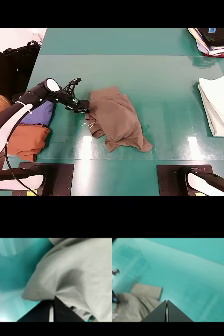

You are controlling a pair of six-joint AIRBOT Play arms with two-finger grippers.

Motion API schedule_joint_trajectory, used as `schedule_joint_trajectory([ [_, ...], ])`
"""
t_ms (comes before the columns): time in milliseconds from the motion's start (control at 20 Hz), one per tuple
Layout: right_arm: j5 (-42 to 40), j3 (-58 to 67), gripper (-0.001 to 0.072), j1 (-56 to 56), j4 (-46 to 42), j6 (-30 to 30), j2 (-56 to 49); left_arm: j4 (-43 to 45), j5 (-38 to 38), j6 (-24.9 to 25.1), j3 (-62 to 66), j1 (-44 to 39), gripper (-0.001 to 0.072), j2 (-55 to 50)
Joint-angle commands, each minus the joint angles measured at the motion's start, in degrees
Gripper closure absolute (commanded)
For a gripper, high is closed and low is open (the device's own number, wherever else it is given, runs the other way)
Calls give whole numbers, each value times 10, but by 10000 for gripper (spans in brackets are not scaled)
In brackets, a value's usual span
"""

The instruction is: Fold the shirts.

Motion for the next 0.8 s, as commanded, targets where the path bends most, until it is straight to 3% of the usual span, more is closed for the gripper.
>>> schedule_joint_trajectory([
  [0,74,-19,696,-1,-73,24,4,38,-30,12,38,1,679,25],
  [200,104,-215,679,-2,-140,31,53,67,-30,21,104,1,678,73],
  [300,96,-358,240,9,-120,31,72,64,-31,20,117,1,678,80],
  [400,64,-501,225,33,-69,30,77,65,-31,20,118,1,678,80],
  [550,-52,-666,228,94,-22,16,77,65,-30,20,118,1,678,80],
  [750,-140,-738,228,153,-18,16,77,64,-30,20,118,1,678,80],
])
